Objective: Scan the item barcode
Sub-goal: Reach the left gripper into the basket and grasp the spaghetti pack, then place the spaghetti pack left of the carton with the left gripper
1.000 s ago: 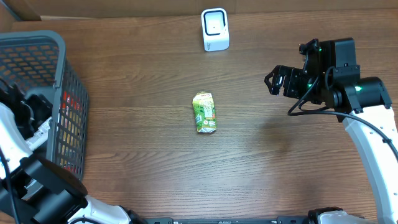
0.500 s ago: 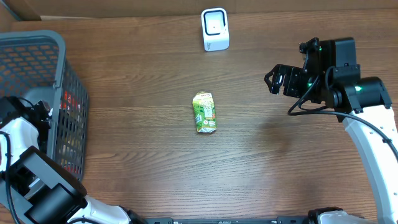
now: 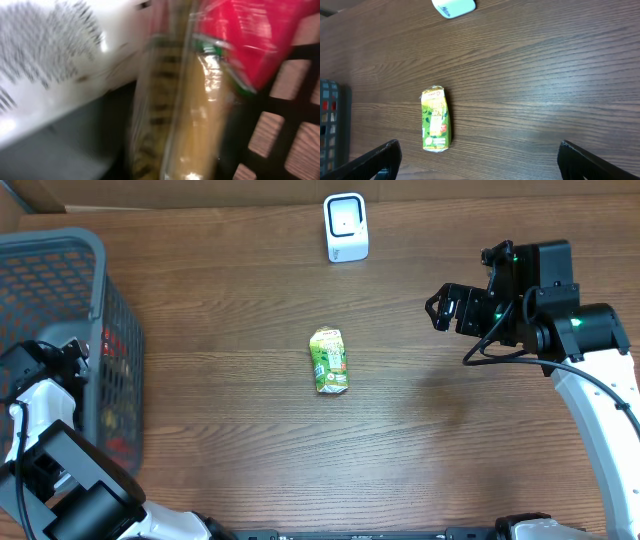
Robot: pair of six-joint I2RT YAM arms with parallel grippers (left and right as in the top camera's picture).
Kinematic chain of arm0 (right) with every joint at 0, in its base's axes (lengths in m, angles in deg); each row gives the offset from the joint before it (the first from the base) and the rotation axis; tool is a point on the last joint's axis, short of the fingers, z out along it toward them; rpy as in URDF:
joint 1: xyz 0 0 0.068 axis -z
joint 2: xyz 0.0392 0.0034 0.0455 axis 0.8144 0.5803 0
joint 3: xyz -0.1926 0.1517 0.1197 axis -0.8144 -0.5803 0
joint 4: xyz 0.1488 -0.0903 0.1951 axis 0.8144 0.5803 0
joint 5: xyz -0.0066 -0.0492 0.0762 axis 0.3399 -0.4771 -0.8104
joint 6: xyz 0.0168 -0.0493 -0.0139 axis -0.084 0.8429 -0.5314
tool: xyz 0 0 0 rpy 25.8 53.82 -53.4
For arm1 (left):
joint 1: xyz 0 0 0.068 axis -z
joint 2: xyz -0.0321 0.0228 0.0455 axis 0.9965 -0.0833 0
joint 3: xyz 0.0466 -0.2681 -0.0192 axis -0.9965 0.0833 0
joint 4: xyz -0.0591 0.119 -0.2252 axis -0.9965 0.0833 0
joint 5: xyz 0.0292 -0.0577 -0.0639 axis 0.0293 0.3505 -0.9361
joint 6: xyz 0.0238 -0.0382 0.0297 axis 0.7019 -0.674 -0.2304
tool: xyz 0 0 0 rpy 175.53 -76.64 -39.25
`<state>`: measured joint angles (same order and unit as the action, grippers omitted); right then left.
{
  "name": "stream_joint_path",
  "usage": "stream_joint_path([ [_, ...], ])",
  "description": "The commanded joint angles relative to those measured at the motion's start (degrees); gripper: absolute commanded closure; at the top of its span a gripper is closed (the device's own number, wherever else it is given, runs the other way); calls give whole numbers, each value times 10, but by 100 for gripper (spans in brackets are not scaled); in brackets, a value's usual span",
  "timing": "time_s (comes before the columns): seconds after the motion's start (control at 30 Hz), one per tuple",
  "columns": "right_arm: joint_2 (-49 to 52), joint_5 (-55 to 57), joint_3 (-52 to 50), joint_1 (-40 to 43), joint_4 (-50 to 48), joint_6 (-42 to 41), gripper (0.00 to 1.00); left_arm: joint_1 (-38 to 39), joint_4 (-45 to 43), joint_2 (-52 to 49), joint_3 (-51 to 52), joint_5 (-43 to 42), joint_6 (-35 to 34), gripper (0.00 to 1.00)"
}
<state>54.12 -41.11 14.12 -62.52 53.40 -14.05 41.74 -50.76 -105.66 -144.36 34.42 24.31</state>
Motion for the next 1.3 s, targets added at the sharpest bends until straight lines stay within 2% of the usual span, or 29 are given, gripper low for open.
stream_joint_path([
  [0.0, 1, 3, 7, -4, -4, 0, 0, 4, 36, -27, 25, 22, -33, 96],
  [0.13, 1, 3, 7, -4, -3, 0, 0, 4, 94, -27, -27, 22, -33, 96],
  [0.27, 1, 3, 7, -4, -4, 0, 0, 4, 165, -27, -129, 22, -34, 96],
  [0.5, 1, 3, 7, -4, -4, 0, 0, 4, 324, -27, -400, 11, -34, 96],
  [0.7, 1, 3, 7, -4, -6, 0, 0, 9, 433, -27, -662, -56, -34, 96],
  [0.83, 1, 3, 7, -4, -6, -1, 0, 43, 492, -26, -812, -75, -52, 96],
  [0.9, 1, 3, 7, -4, -6, -1, 0, 84, 532, -26, -868, -75, -68, 96],
  [1.03, 1, 3, 7, -4, -9, -1, 0, 195, 600, -27, -888, -66, -80, 96],
  [1.17, 1, 3, 7, -4, -11, 0, 0, 321, 642, -44, -844, 72, -175, 96],
  [1.27, 1, 3, 7, -4, -13, 0, 0, 410, 634, -64, -777, 149, -235, 96],
])
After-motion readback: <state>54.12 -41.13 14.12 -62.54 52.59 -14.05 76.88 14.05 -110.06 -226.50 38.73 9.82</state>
